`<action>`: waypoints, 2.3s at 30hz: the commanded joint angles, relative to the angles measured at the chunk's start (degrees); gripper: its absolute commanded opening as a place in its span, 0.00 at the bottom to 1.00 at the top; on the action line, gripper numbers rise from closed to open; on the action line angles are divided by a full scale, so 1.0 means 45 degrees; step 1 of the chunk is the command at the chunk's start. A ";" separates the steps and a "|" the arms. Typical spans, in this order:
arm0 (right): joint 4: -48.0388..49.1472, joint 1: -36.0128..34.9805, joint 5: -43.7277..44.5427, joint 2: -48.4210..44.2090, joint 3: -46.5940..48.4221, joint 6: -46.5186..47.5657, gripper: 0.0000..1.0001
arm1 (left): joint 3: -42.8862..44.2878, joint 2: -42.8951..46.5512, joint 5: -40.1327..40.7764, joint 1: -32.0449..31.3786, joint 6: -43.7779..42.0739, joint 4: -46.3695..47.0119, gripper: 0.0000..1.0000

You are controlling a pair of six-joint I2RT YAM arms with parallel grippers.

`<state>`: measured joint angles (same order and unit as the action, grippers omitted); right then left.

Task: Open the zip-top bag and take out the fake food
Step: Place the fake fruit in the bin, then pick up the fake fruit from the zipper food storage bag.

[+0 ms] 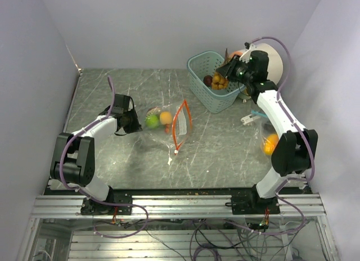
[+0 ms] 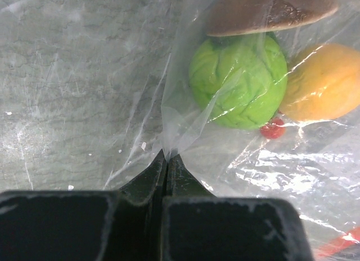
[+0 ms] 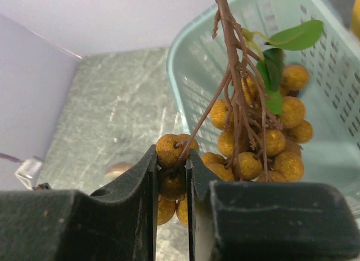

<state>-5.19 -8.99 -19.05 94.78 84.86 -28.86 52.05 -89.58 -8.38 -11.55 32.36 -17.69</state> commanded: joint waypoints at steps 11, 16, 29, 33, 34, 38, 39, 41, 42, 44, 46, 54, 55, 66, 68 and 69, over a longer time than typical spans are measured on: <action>-0.0931 -0.0123 0.0251 -0.0514 -0.0297 0.1395 0.72 | 0.0166 -0.0022 0.0075 0.0257 -0.0336 -0.0095 0.07; -0.1444 -0.1194 0.0022 -0.0794 -0.0946 0.2580 0.60 | 0.0290 -0.0151 0.0026 0.0262 -0.0299 -0.0090 0.07; -0.0719 -0.5483 -0.0671 -0.0951 -0.3603 0.1371 0.33 | 0.0452 -0.0004 0.0043 0.0359 -0.0599 -0.0268 0.07; -0.0076 -0.6063 -0.0946 -0.0453 -0.4319 0.0595 0.25 | 0.0473 -0.0011 -0.0243 0.0360 -0.0489 -0.0064 0.07; 0.0089 -0.6084 -0.1068 -0.0179 -0.4318 0.0472 0.24 | 0.0548 -0.0044 -0.0278 0.0360 -0.0518 -0.0110 0.07; 0.0582 -0.6104 -0.1259 0.1133 -0.3549 0.0402 0.21 | 0.0674 -0.0046 -0.0399 0.0360 -0.0671 -0.0210 0.07; 0.0621 -0.6094 -0.1363 0.1655 -0.3262 0.0416 0.21 | 0.0642 0.0015 -0.0434 0.0359 -0.0695 -0.0233 0.07; 0.0715 -0.6106 -0.1504 0.2271 -0.2760 0.0378 0.21 | 0.0534 0.0112 -0.0546 0.0360 -0.0758 -0.0290 0.07; 0.0923 -0.6119 -0.1562 0.2494 -0.2654 0.0283 0.21 | 0.0497 0.0164 -0.0616 0.0360 -0.0781 -0.0346 0.07; 0.1450 -0.6154 -0.1500 0.2817 -0.2656 0.0021 0.20 | 0.0387 0.0243 -0.0745 0.0360 -0.0803 -0.0376 0.07; 0.1931 -0.6164 -0.1389 0.3176 -0.2652 -0.0183 0.21 | 0.0307 0.0240 -0.0914 0.0360 -0.0804 -0.0303 0.07; 0.2048 -0.6404 -0.0339 0.4751 -0.2036 0.0173 0.33 | 0.0473 -0.0258 -0.1485 0.0340 -0.0813 -0.0238 0.07; 0.1868 -0.6454 -0.0220 0.5067 -0.1887 0.0292 0.34 | 0.0487 -0.0265 -0.1429 0.0340 -0.0832 -0.0278 0.07; 0.0132 -0.7532 0.2114 0.5858 -0.1187 0.2002 0.43 | 0.0518 -0.0158 -0.1069 0.0340 -0.0863 -0.0541 0.07; -0.0068 -0.7755 0.2607 0.5964 -0.1082 0.2194 0.44 | 0.0392 -0.0130 -0.1048 0.0340 -0.0862 -0.0515 0.07; -0.0176 -0.7874 0.2870 0.6029 -0.0998 0.2236 0.44 | 0.0346 -0.0144 -0.1052 0.0340 -0.0858 -0.0503 0.07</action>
<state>-2.59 -42.54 -12.34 120.09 78.41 -22.09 53.32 -90.26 -12.64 -10.48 29.08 -19.64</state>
